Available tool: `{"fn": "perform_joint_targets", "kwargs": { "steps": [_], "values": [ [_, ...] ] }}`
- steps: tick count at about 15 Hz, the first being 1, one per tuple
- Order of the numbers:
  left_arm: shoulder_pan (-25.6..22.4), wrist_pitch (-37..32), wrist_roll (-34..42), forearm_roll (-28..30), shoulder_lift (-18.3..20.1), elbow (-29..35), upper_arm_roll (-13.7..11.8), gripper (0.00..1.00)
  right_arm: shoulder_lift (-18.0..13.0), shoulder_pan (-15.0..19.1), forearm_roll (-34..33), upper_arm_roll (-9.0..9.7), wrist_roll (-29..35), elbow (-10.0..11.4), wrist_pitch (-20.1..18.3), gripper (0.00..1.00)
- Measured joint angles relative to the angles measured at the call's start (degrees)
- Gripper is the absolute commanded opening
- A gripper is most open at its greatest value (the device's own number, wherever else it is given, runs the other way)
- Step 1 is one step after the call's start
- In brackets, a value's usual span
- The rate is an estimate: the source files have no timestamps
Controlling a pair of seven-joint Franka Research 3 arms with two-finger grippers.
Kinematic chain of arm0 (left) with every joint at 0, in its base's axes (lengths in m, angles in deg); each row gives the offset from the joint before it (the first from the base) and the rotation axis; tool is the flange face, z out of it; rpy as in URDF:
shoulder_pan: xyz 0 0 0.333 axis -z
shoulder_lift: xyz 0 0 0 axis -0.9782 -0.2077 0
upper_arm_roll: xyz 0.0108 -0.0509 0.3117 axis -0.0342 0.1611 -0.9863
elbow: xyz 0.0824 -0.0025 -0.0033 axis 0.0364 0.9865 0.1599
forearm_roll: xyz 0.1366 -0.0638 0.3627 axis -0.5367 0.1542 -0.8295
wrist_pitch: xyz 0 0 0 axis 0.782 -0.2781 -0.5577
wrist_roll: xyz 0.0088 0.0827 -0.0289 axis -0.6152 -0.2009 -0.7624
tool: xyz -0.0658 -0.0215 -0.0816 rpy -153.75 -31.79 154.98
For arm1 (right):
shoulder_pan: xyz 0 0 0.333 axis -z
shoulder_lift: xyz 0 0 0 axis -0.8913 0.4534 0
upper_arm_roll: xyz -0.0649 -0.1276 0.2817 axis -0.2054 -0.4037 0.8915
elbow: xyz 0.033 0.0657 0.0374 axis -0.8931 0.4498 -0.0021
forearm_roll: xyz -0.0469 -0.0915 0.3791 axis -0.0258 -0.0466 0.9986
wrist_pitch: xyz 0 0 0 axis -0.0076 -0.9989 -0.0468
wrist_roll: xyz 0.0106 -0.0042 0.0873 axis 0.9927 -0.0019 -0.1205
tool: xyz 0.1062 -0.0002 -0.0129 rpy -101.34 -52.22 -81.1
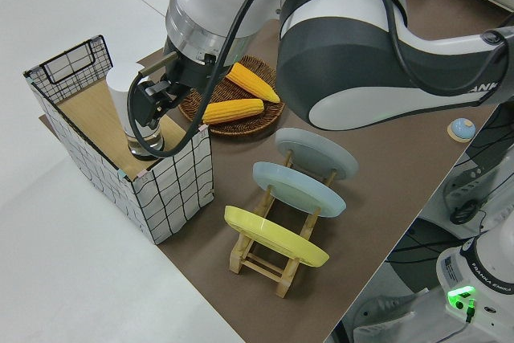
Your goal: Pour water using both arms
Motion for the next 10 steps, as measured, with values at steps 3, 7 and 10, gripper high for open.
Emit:
{"fn": "perform_joint_targets", "kwargs": {
  "steps": [3,7,10],
  "values": [
    [0.00,4.82,0.03,4.35,-1.15,2.05,0.00,1.00,1.98,-0.75,-0.16,-0.19,0.33,-1.56,0.00,0.987],
    [0.00,11.12,1.68,10.40,-1.79,5.16,0.06,1.00,4.58,-2.20,-0.82,-1.20,0.70,-3.43,0.71,0.981],
    [0.00,15.15,5.59,16.13,-2.79,6.08,0.06,1.00,6.05,-5.05,-4.39,-4.17,1.00,-4.96,0.92,0.979]
  ]
}}
